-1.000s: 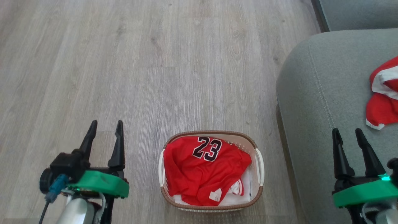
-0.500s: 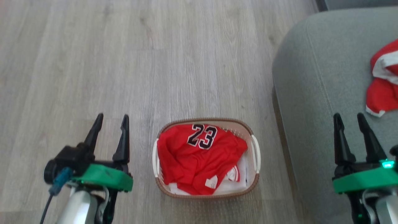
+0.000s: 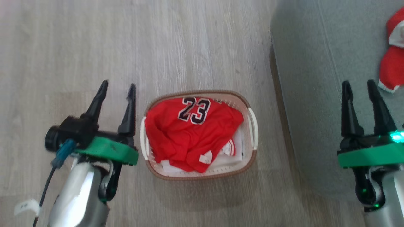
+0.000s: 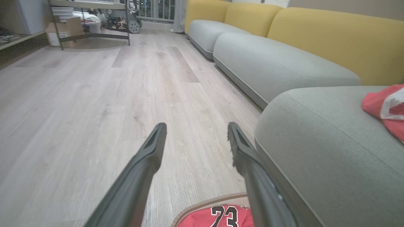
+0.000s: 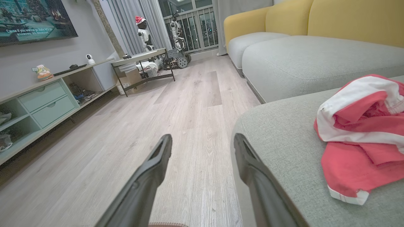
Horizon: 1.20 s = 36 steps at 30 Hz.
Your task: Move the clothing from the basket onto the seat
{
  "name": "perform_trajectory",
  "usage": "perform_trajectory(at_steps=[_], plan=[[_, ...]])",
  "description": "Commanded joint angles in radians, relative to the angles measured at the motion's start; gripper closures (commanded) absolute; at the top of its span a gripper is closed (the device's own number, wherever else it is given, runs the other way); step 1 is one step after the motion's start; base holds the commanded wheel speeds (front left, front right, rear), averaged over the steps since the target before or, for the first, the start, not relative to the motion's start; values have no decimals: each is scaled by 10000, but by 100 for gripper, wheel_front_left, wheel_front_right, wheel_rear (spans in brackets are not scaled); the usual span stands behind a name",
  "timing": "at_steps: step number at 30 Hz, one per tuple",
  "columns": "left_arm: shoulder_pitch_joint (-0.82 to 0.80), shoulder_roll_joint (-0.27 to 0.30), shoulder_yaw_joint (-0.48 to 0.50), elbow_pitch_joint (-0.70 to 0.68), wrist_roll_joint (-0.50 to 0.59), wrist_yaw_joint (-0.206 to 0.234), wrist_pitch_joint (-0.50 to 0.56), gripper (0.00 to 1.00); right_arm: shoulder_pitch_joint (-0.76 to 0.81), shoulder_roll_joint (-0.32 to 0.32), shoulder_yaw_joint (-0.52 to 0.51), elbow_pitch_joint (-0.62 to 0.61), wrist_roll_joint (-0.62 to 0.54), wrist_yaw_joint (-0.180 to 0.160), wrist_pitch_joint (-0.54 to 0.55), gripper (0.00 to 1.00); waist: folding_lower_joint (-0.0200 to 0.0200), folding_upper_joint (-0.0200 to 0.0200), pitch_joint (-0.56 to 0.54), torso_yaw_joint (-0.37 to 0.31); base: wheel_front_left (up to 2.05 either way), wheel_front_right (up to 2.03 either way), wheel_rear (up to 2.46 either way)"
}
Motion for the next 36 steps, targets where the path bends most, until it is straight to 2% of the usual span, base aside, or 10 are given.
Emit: perform_trajectory(at_steps=[1, 10, 20, 36], plan=[[-457, 48, 226, -155, 120, -99, -95, 0, -273, -79, 172, -360, -41, -4, -115, 0, -1, 0, 396, -225, 0, 0, 0], [-1676, -95, -395, 1398, 335, -457, -1, 0, -1174, 163, 38, -688, -59, -4, -131, 0, -1, 0, 1676, -626, 0, 0, 0], [-3396, -335, -1278, 4060, 398, -774, 422, 0, -2102, 396, -108, -1214, -135, -4, -132, 0, -1, 0, 3238, -990, 0, 0, 0], [-5956, -446, -2670, 7891, 291, -928, 769, 0, -3317, 1001, 150, -2320, -339, -4, -133, 0, -1, 0, 5536, -1838, 0, 0, 0]])
